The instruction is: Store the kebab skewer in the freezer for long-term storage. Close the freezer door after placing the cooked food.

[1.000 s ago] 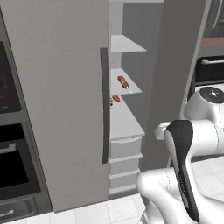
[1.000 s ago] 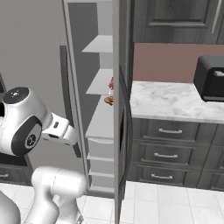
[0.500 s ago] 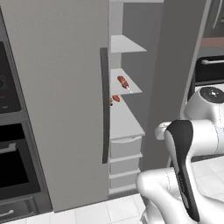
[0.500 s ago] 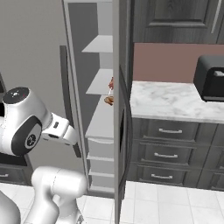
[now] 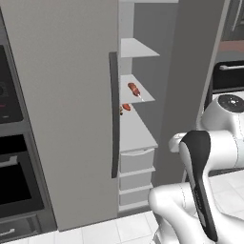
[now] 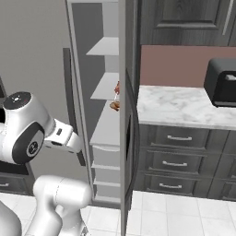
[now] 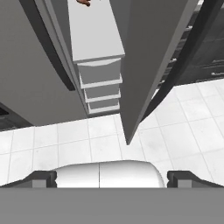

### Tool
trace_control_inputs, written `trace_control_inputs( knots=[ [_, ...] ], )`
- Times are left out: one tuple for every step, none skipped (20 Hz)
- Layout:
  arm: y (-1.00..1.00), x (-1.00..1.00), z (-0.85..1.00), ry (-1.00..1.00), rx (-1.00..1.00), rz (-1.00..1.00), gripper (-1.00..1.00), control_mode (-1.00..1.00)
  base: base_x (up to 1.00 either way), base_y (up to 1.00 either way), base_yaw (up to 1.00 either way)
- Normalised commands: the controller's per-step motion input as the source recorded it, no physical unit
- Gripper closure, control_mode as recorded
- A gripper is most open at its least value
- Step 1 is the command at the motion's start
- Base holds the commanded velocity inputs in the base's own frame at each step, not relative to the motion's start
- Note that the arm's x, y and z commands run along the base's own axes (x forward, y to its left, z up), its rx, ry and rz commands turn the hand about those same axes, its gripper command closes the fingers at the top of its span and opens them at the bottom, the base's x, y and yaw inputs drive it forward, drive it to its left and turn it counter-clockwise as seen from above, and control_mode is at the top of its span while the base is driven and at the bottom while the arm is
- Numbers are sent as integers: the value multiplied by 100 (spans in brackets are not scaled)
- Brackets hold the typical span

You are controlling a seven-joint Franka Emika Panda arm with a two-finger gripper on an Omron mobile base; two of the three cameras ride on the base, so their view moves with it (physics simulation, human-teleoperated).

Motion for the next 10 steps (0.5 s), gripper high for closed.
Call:
trace_control_inputs(
  knots=[
    [-39, 0, 0, -4, 13, 0, -100, -100, 0, 0, 0],
    [-42, 0, 0, -6, 11, 0, -100, -100, 0, 0, 0],
    [-46, 0, 1, -8, 11, 0, -100, -100, 0, 0, 0],
    [-59, 0, 9, -9, 15, 0, -100, -100, 0, 0, 0],
    [-66, 0, 14, -11, 16, 0, -100, -100, 0, 0, 0],
    [-74, 0, 16, -9, 18, 0, -100, -100, 0, 0, 0],
    [-79, 0, 21, -10, 19, 0, -100, -100, 0, 0, 0],
    [-81, 0, 14, -5, 18, 0, -100, -100, 0, 0, 0],
    [-82, 0, 11, -4, 17, 0, -100, -100, 0, 0, 0],
    [-87, 0, 1, -8, 12, 0, -100, -100, 0, 0, 0]
  ],
)
